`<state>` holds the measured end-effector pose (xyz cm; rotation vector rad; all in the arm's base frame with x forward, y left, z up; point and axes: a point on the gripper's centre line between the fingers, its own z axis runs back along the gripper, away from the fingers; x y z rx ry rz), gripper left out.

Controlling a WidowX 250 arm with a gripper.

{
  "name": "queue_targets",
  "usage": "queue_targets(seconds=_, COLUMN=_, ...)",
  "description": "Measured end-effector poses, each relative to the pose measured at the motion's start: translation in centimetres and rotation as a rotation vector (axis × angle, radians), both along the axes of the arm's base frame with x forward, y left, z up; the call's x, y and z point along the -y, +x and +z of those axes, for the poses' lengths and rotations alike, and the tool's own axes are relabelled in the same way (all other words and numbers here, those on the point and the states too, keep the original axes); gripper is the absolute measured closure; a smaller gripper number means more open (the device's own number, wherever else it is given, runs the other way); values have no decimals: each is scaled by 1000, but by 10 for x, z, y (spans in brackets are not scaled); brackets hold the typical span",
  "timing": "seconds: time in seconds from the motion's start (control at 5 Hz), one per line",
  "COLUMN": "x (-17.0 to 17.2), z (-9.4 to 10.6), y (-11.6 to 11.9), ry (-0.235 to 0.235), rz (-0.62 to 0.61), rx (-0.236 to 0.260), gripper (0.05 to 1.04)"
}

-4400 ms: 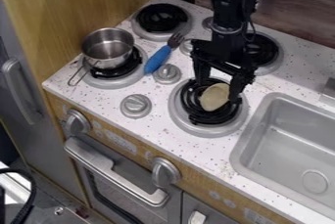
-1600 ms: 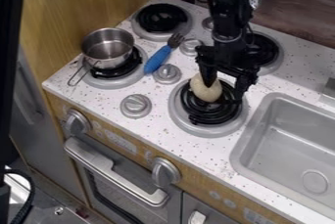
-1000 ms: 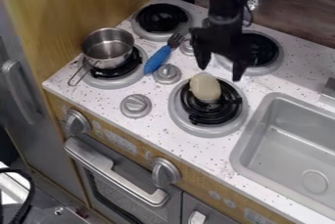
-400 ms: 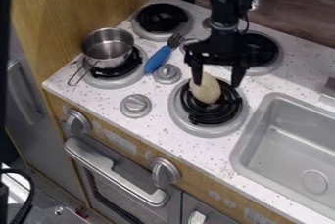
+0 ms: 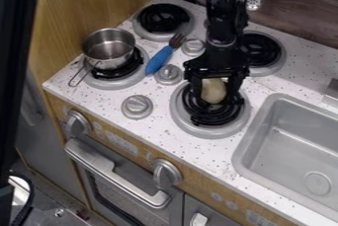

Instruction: Move the white thing to the upper right burner

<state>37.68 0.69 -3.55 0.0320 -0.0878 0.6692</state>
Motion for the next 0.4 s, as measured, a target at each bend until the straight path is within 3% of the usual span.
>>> queue_targets(seconds=0.2, x=-9, z=2, y=6, ry=27, rz=32, rx=19, gripper=87)
queue_targets(seconds=0.4, x=-15, z=-8, y=8, ry=12, rz=66, rx=17, gripper=137)
